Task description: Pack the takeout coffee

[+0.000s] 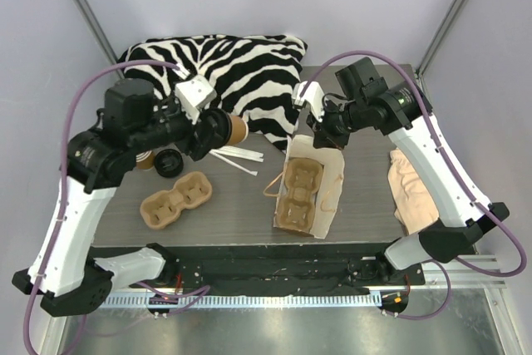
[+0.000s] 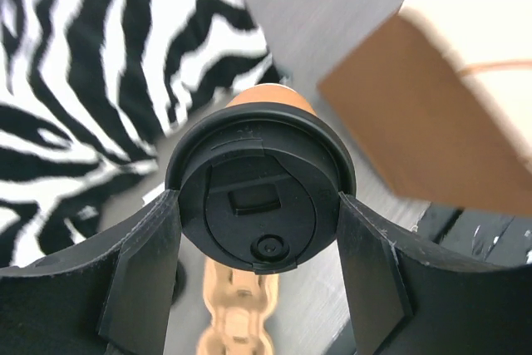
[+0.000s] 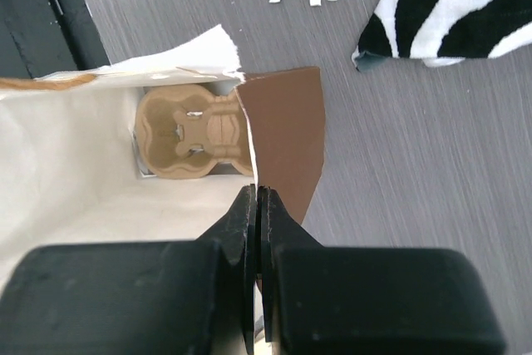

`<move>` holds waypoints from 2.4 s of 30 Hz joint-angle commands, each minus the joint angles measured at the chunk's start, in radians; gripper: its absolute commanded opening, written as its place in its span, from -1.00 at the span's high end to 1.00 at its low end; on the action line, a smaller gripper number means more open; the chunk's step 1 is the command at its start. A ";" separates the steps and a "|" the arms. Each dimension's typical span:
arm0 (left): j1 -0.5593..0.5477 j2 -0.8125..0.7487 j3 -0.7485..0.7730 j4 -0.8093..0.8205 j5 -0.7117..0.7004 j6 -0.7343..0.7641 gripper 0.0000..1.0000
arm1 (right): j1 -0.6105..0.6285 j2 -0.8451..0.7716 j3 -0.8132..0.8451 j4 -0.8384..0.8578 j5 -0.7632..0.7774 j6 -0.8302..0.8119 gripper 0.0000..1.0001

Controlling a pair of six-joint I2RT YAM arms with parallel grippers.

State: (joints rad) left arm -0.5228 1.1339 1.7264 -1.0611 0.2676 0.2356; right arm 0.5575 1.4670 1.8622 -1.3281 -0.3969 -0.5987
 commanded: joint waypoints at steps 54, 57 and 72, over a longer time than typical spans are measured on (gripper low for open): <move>-0.675 0.392 0.104 0.024 -0.206 0.344 0.62 | 0.005 -0.079 -0.136 0.129 -0.016 0.226 0.98; -0.675 0.357 0.003 0.099 -0.215 0.334 0.63 | 0.005 -0.119 -0.185 0.133 -0.048 0.243 0.98; -0.663 0.228 -0.261 0.236 -0.071 0.350 0.65 | -0.007 -0.202 -0.261 0.145 -0.056 0.261 -0.33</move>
State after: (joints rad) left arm -1.1904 1.4021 1.4651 -0.8642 0.1135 0.5560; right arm 0.5587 1.2415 1.5162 -1.2072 -0.4751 -0.3069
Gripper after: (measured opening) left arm 0.710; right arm 0.624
